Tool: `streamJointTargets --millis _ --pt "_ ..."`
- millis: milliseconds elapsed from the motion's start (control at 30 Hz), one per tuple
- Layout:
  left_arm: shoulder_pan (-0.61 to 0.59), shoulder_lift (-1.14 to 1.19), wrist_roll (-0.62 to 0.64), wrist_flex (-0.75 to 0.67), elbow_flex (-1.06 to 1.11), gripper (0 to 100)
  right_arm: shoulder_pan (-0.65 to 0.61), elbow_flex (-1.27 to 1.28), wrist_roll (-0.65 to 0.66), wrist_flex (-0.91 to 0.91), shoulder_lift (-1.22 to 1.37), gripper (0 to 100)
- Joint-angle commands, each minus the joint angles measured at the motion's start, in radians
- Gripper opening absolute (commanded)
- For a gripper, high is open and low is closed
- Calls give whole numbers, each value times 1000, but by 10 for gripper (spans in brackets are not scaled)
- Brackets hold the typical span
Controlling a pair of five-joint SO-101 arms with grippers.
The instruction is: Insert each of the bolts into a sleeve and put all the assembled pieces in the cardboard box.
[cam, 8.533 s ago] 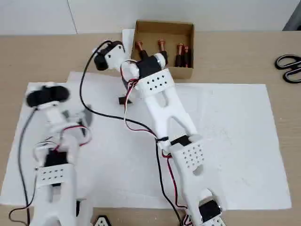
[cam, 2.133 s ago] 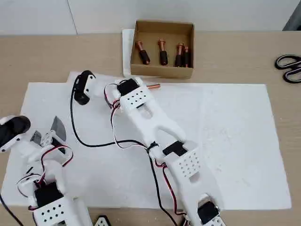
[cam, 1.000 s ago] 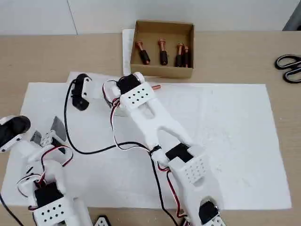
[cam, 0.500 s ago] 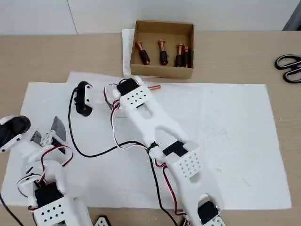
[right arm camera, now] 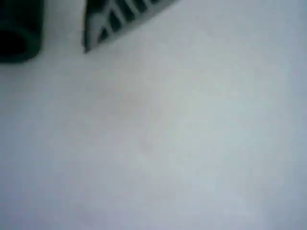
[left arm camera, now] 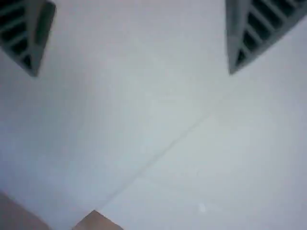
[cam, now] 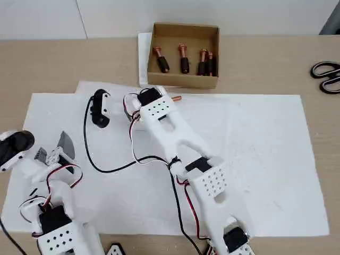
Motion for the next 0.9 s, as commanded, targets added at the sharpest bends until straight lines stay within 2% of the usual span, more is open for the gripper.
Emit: streamJointTargets --millis 0,133,233,467,867 --pt "-2 -14 9 -26 -10 240 21 2 0 19 8 163" --pt "-2 -14 9 -26 -10 240 16 2 -3 56 13 64" --pt "-2 -14 9 -26 -10 240 18 2 -60 48 8 6" --pt "-2 -14 9 -26 -13 240 18 -8 -72 56 2 6" --pt "-2 -15 9 -26 -13 240 18 -253 -244 239 -90 5"
